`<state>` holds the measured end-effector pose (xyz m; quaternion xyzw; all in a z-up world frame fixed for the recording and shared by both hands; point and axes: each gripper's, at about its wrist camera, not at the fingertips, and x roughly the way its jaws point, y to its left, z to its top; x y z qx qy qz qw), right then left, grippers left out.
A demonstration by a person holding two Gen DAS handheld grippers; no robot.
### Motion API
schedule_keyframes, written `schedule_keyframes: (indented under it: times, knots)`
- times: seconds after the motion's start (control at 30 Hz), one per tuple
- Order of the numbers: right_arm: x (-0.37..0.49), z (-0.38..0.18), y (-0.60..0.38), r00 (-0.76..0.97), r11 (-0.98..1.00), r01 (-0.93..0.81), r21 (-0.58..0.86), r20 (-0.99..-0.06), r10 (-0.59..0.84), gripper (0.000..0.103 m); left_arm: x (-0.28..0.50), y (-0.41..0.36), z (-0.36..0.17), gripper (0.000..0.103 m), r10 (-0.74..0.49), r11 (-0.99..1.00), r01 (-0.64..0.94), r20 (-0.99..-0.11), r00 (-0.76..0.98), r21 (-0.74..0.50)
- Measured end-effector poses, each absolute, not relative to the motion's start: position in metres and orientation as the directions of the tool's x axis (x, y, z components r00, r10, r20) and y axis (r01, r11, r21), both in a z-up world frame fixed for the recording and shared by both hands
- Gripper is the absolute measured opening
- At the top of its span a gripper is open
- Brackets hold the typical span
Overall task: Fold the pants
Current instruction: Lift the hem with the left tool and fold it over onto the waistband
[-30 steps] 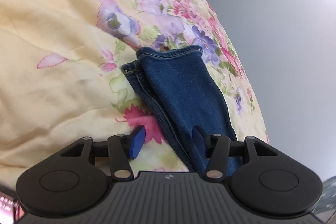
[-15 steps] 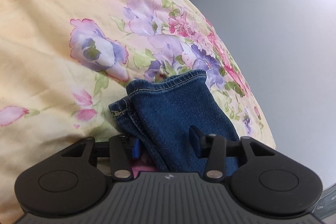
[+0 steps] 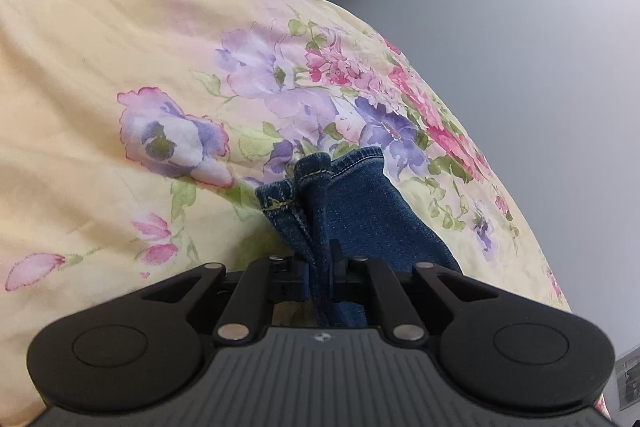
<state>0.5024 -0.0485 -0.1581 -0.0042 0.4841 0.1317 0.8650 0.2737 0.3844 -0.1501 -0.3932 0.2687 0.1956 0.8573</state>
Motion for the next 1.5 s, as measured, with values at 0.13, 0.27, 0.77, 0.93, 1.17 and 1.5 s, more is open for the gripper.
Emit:
schedule_keyframes:
  times: [0.13,0.27,0.77,0.93,1.17,1.5]
  knots:
    - [0.477,-0.139,-0.057,0.488,0.958,-0.234,0.164,-0.833,0.261,0.0,0.271,0.383,-0.132,0.006,0.112,0.626,-0.519,-0.592,0.798,-0.582]
    - [0.429,-0.119,-0.067,0.452,0.941,-0.258,0.219,-0.833,0.317,0.0,0.272,0.376,-0.109,0.006,0.103,0.658,-0.478,-0.559,0.822,-0.582]
    - [0.344,-0.151,-0.076,0.358,0.949,-0.152,0.278,-0.879,0.315,0.0,0.284,0.327,-0.014,0.005,0.055,0.753,-0.335,-0.454,0.889,-0.566]
    - [0.324,-0.132,-0.106,0.386,0.935,-0.125,0.333,-0.851,0.355,0.0,0.282,0.275,0.045,0.005,0.034,0.83,-0.242,-0.388,0.921,-0.502]
    - [0.292,-0.102,-0.178,0.462,0.921,-0.09,0.38,-0.803,0.377,0.0,0.278,0.144,0.128,0.006,-0.014,0.924,-0.107,-0.309,0.951,-0.368]
    - [0.236,-0.081,-0.31,0.581,0.912,0.0,0.411,-0.742,0.335,0.0,0.308,-0.105,0.156,0.006,-0.18,0.979,0.136,-0.337,0.924,-0.152]
